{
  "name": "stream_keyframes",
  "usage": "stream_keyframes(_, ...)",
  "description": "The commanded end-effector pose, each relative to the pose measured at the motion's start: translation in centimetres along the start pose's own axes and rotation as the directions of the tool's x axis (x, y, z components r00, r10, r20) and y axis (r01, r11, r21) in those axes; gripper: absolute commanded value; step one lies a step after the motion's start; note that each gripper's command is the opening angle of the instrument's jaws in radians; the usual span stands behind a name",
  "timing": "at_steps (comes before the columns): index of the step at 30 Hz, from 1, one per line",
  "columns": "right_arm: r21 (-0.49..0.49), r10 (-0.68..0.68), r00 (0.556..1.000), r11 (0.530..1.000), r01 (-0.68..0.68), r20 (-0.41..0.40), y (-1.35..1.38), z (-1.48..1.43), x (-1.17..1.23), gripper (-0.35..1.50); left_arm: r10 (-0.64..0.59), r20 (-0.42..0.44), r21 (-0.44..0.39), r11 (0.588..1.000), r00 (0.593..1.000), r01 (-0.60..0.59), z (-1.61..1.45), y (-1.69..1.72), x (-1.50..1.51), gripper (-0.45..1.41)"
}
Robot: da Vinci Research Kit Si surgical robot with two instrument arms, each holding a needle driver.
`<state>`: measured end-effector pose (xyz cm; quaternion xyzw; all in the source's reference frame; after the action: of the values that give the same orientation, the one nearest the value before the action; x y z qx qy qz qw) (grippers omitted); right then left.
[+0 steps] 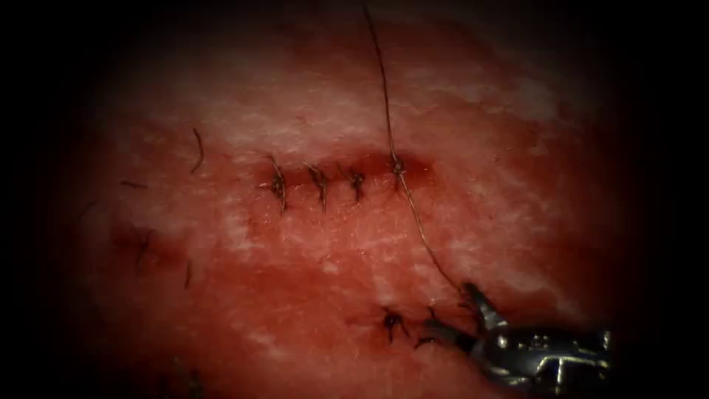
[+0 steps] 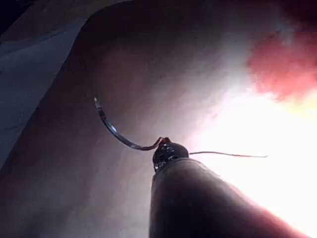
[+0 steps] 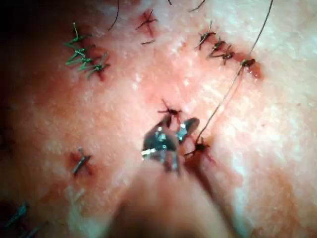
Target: Wound Closure
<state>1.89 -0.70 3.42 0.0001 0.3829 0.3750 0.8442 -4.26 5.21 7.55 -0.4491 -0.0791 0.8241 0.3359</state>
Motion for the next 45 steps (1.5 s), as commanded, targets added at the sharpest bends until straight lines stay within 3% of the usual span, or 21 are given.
stream_keyframes(1,0.009,0.006,1.000,1.000,-0.005,-0.016,0.03,-0.02,0.07,1.25,-0.015,-0.018,-0.019,1.000,1.000,0.015,0.00,0.08,0.07,-0.45)
stream_keyframes(5,0.045,0.061,0.997,0.997,-0.059,-0.055,0.25,0.04,0.37,1.25,-0.077,-0.070,-0.093,0.993,0.995,0.070,-0.41,0.51,0.41,-0.45)
stream_keyframes(9,0.074,0.068,0.996,0.995,-0.063,-0.059,0.55,0.32,0.60,1.23,-0.112,-0.087,-0.132,0.986,0.990,0.100,-0.67,0.94,0.77,-0.45)
stream_keyframes(15,0.104,0.054,0.996,0.993,-0.046,-0.071,0.91,0.95,0.69,1.30,-0.084,-0.108,-0.165,0.984,0.991,0.065,-0.82,1.50,1.11,-0.45)
stream_keyframes(19,0.111,0.046,0.995,0.993,-0.037,-0.084,1.04,1.30,0.66,1.31,-0.069,-0.115,-0.175,0.983,0.991,0.048,-0.86,1.64,1.16,-0.45)
stream_keyframes(22,0.125,0.059,0.996,0.991,-0.051,-0.063,1.10,1.64,0.57,1.37,-0.066,-0.115,-0.178,0.983,0.991,0.045,-0.90,1.67,1.15,-0.45)
stream_keyframes(28,0.145,0.070,0.997,0.987,-0.063,-0.043,1.06,1.91,0.50,1.37,-0.064,-0.116,-0.182,0.982,0.991,0.042,-0.93,1.72,1.15,-0.45)
stream_keyframes(45,0.156,0.070,0.997,0.986,-0.067,-0.019,0.91,2.23,0.53,1.33,-0.061,-0.124,-0.194,0.980,0.990,0.036,-0.97,2.05,1.25,-0.45)
